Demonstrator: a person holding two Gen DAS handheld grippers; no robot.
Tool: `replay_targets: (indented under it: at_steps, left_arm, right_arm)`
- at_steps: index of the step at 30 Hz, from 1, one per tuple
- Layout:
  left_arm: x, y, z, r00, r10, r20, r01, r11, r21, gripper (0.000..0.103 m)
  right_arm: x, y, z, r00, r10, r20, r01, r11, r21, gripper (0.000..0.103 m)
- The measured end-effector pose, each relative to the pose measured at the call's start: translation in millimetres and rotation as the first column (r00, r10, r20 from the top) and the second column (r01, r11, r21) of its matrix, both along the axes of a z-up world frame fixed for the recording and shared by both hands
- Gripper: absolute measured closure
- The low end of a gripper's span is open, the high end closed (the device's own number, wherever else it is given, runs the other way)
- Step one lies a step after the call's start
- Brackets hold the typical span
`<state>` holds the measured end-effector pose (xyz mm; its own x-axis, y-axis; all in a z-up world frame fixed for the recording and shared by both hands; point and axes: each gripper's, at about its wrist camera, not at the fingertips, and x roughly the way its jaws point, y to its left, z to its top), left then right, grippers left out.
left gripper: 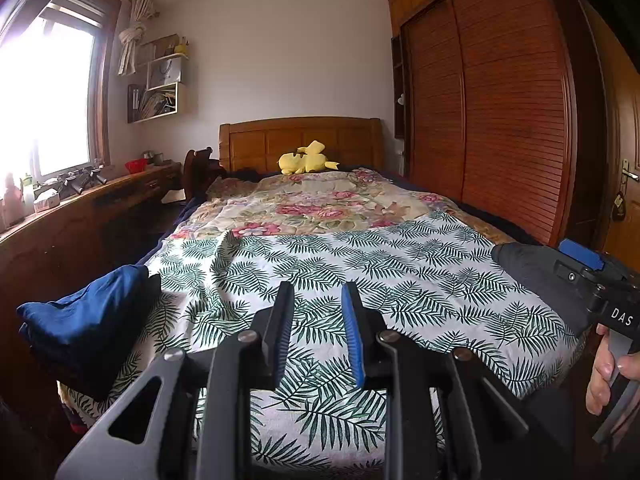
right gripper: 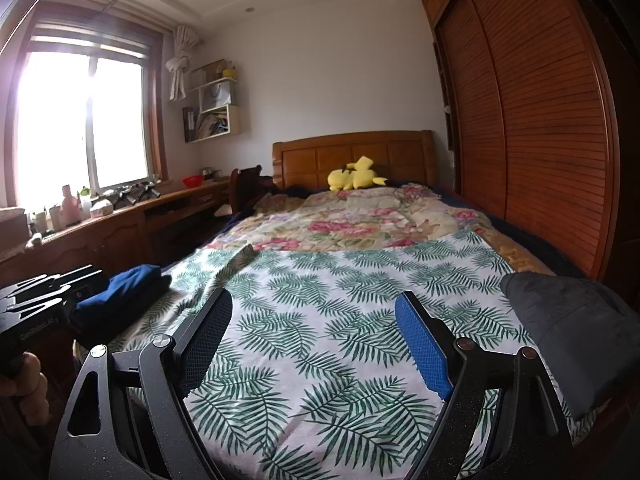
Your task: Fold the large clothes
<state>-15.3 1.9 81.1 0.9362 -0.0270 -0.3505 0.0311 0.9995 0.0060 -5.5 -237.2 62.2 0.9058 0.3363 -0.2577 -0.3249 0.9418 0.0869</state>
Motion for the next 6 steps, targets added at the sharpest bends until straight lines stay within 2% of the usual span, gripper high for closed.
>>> replay_targets:
  at_steps: [6]
  left_arm:
    - [0.1,-0.2,0.0,1.000,0.001,0.000,-0.001,1.000,-0.001,0.079]
  right_arm:
    - [-0.4,0.9,-0.4,1.000,0.001,-0.001,-0.001,1.000,0.000,0.018]
